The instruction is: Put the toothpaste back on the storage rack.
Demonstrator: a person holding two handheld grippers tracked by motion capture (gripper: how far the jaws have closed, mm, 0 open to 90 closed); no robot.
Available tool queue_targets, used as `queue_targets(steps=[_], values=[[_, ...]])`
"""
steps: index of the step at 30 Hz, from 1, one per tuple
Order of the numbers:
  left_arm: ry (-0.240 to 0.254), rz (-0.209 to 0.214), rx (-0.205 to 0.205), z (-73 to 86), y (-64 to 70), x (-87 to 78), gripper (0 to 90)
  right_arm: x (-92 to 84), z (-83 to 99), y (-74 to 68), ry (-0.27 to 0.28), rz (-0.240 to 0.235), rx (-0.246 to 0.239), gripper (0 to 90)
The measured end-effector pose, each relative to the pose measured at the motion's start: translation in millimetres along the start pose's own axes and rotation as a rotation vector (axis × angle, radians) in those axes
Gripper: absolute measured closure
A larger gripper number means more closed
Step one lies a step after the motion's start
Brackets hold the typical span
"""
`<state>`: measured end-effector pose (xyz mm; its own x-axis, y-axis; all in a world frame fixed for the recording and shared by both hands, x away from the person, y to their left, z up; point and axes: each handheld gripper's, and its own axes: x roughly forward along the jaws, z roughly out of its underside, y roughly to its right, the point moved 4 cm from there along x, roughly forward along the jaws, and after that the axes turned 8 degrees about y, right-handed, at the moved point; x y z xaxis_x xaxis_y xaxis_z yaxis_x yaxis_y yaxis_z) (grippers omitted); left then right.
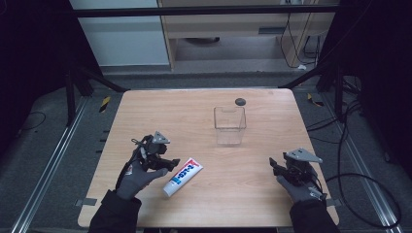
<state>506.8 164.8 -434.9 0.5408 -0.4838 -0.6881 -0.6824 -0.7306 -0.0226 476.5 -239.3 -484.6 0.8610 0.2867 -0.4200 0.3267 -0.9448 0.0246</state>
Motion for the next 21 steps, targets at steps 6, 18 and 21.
queue_targets(steps=[6, 18, 21], values=[[-0.023, 0.020, 0.004, -4.1, 4.5, 8.7, 32.3, 1.4, -1.6, -2.1, -0.001, 0.000, -0.009, 41.4], [-0.114, 0.069, 0.044, -7.7, 16.3, 22.4, 33.5, 1.5, -0.3, -1.7, -0.012, 0.003, -0.009, 41.2], [-0.139, 0.079, 0.056, -7.4, 18.4, 24.9, 33.7, 1.9, 0.0, -2.0, -0.014, 0.003, -0.012, 41.1]])
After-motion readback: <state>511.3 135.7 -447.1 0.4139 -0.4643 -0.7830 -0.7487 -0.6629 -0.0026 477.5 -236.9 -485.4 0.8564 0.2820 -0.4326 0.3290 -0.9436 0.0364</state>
